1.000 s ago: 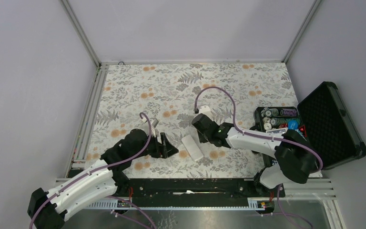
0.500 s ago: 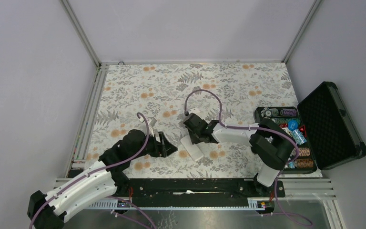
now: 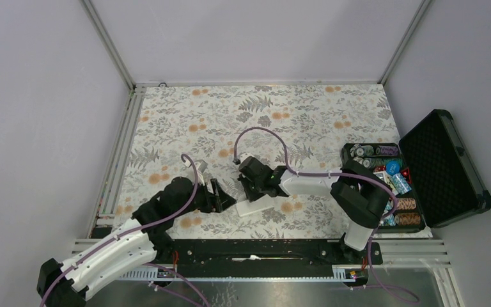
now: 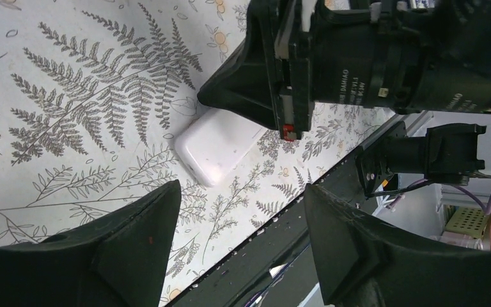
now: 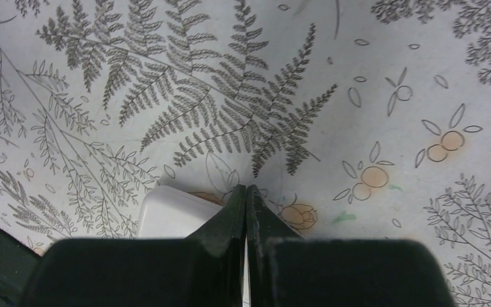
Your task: Load the batteries into the remote control
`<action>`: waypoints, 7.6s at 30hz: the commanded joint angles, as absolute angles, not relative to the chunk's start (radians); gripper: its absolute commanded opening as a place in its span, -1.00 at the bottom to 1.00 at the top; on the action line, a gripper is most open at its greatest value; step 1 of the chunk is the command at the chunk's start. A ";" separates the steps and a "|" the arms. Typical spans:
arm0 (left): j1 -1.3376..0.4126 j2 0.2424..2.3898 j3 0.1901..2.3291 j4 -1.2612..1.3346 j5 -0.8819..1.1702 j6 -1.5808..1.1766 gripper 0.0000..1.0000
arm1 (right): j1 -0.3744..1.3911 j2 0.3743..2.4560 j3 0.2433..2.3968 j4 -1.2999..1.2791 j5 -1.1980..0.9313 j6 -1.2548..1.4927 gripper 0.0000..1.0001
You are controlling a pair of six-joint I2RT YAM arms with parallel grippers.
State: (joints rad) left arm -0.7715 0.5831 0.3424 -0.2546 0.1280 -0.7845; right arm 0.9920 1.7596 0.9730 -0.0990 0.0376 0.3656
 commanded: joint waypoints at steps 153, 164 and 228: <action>-0.770 0.490 0.289 -0.251 0.118 -0.862 0.36 | 0.949 1.604 0.913 -0.153 -0.161 0.058 0.99; -0.770 0.451 0.319 -0.314 0.116 -0.842 0.36 | 0.936 1.626 0.851 -0.153 -0.278 0.099 0.99; -0.769 0.386 0.274 -0.340 0.089 -0.868 0.39 | 1.281 1.643 0.787 -0.379 0.233 0.528 -0.42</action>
